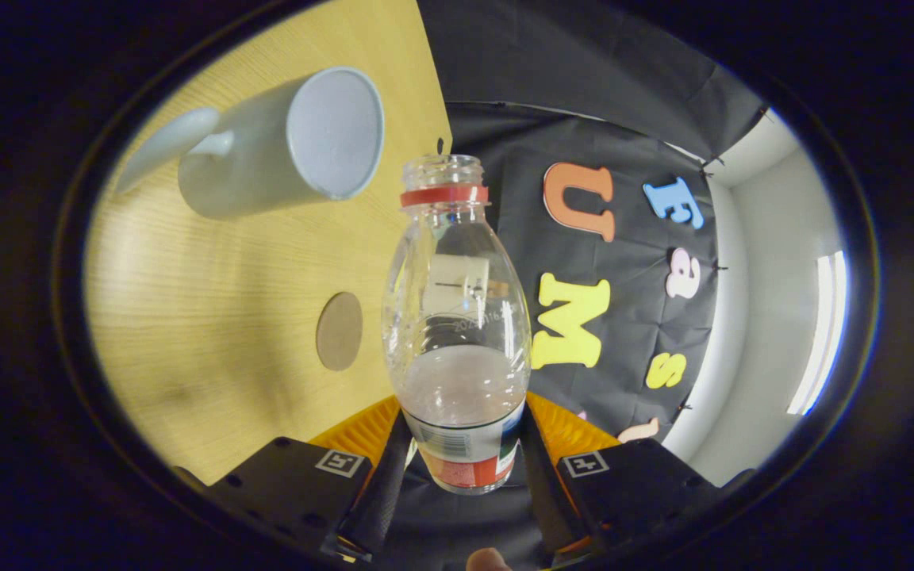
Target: Take the bottle from table, then pour the juice into the cup, finally place the bottle on the coaster
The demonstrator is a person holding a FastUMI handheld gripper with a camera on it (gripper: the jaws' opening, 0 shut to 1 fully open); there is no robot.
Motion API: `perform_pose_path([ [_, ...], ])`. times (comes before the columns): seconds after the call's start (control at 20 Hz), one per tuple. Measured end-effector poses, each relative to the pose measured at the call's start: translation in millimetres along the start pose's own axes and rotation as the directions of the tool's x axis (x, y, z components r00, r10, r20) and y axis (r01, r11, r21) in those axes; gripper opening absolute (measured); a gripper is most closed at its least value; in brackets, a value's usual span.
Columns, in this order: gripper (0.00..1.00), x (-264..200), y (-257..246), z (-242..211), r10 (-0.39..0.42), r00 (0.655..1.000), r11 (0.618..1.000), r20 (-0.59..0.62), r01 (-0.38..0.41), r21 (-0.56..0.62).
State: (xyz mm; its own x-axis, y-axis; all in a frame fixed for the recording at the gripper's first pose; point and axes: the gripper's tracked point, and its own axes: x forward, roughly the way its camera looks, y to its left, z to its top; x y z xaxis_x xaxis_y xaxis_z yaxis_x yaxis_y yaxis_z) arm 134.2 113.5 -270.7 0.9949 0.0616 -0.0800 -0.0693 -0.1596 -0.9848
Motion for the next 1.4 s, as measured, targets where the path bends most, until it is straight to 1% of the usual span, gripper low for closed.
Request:
perform_pose_path([
  [0.65,0.76,4.0,-6.7,-4.1,-0.017,1.000,0.998,-0.001,0.017,-0.058],
  [1.4,0.76,8.0,-15.5,-2.1,-0.058,0.998,0.992,0.023,0.061,-0.107],
])
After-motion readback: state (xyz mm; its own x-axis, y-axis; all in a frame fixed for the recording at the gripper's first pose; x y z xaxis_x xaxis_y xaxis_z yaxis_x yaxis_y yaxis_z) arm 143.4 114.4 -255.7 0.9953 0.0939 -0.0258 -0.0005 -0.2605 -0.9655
